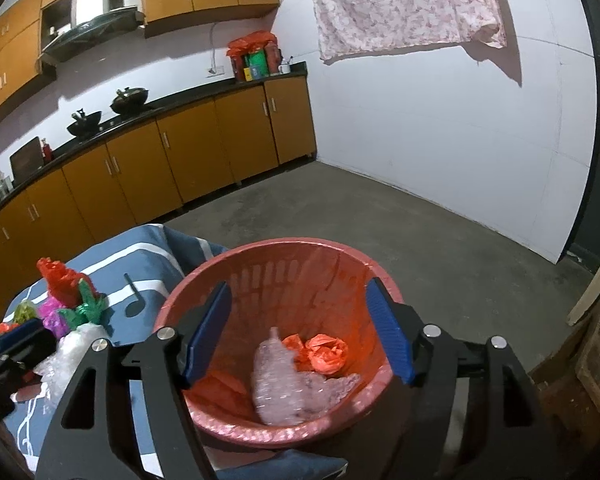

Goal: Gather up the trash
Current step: 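Drop the bubble wrap and orange bag into the basket by opening both grippers, then grasp the white plastic bag with the right gripper while the left approaches the red bag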

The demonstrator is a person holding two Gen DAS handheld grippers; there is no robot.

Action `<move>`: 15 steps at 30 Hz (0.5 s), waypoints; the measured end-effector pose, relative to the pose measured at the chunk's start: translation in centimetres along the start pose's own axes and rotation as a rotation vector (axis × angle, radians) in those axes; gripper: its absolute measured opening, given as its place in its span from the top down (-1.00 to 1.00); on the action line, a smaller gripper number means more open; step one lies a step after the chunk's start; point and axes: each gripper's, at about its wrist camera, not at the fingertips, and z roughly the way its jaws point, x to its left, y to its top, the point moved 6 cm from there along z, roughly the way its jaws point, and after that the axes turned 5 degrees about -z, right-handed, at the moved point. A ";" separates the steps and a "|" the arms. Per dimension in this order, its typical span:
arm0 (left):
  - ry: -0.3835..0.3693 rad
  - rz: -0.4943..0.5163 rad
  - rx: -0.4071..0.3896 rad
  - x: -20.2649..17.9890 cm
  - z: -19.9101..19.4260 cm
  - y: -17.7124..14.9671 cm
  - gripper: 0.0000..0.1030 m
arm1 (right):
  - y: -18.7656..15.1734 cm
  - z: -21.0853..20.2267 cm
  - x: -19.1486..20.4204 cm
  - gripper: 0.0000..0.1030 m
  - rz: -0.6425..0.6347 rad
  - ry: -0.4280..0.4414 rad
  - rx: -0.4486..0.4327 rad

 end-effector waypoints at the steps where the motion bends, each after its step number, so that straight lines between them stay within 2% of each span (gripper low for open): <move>1: 0.016 -0.003 -0.010 0.5 -0.6 0.0 -0.12 | -0.1 -0.1 0.6 -0.36 -0.005 0.012 0.001; 3: 0.065 -0.014 -0.036 2.4 -2.4 -0.3 -0.17 | -0.3 -0.4 1.4 -0.39 -0.009 0.027 0.001; 5: 0.129 -0.027 -0.065 4.7 -4.5 -0.9 -0.25 | -0.5 -0.8 2.5 -0.57 -0.014 0.039 -0.010; 15: 0.431 -0.176 -0.113 16.5 -12.3 -5.2 -0.50 | -2.3 -1.2 9.6 -0.61 -0.127 0.101 -0.009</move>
